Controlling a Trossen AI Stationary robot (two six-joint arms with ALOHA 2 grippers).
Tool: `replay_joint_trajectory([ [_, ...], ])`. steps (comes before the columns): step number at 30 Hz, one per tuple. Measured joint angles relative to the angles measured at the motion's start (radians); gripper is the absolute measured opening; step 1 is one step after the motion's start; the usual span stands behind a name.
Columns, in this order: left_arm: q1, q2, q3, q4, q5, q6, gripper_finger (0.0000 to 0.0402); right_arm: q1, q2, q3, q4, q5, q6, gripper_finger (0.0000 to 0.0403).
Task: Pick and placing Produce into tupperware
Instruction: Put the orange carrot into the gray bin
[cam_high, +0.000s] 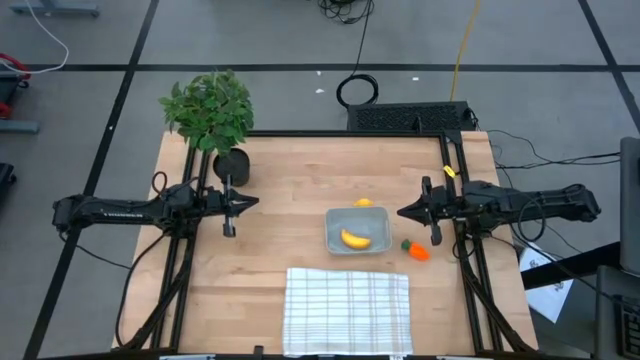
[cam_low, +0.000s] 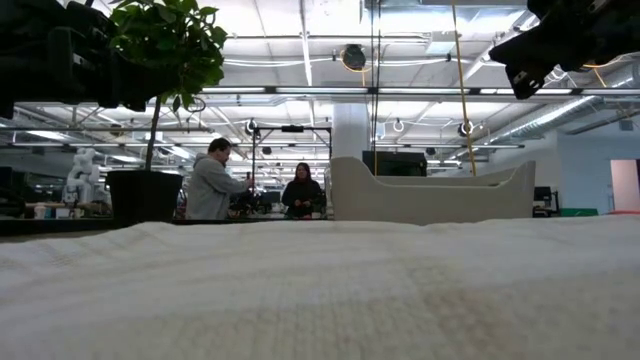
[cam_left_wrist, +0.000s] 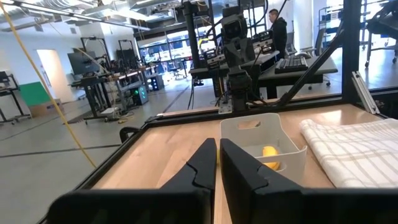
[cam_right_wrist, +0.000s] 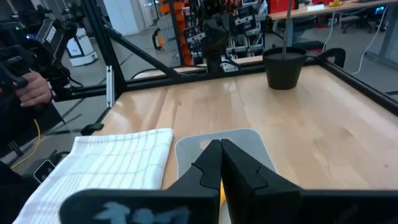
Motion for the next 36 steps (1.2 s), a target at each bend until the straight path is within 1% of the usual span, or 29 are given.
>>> replay_joint_trajectory([
  [3, 0.0, 0.0, 0.0, 0.0, 0.0, -0.001, 0.0026, 0.0, 0.002, 0.0, 0.0, 0.0, 0.019, 0.0],
  [5, 0.0, 0.0, 0.0, 0.0, 0.0, -0.003, 0.0026, 0.0, 0.003, 0.014, -0.03, 0.0, 0.037, 0.0],
  [13, 0.0, 0.0, 0.0, -0.001, 0.0, -0.003, 0.0026, 0.0, 0.057, 0.173, -0.308, 0.0, 0.068, 0.0005],
  [19, 0.0, 0.0, 0.0, -0.001, 0.0, -0.003, 0.0026, 0.0, 0.127, 0.275, -0.471, -0.001, 0.068, 0.0035],
  [22, 0.0, 0.0, 0.0, -0.001, 0.0, -0.003, 0.0026, 0.0, 0.151, 0.29, -0.485, -0.003, 0.072, 0.006],
  [26, 0.0, 0.0, 0.0, -0.001, 0.0, -0.003, 0.0026, 0.0, 0.174, 0.294, -0.488, -0.078, 0.11, 0.0092],
  [29, 0.0, 0.0, 0.0, -0.001, 0.0, -0.002, 0.0026, 0.0, 0.189, 0.296, -0.496, -0.139, 0.183, 0.0109],
  [32, 0.0, 0.0, 0.0, -0.001, 0.0, -0.002, 0.0026, 0.0, 0.218, 0.338, -0.575, -0.181, 0.23, 0.0118],
  [36, 0.0, 0.0, 0.0, -0.001, 0.0, -0.002, 0.0026, 0.0, 0.276, 0.433, -0.744, -0.186, 0.287, 0.012],
])
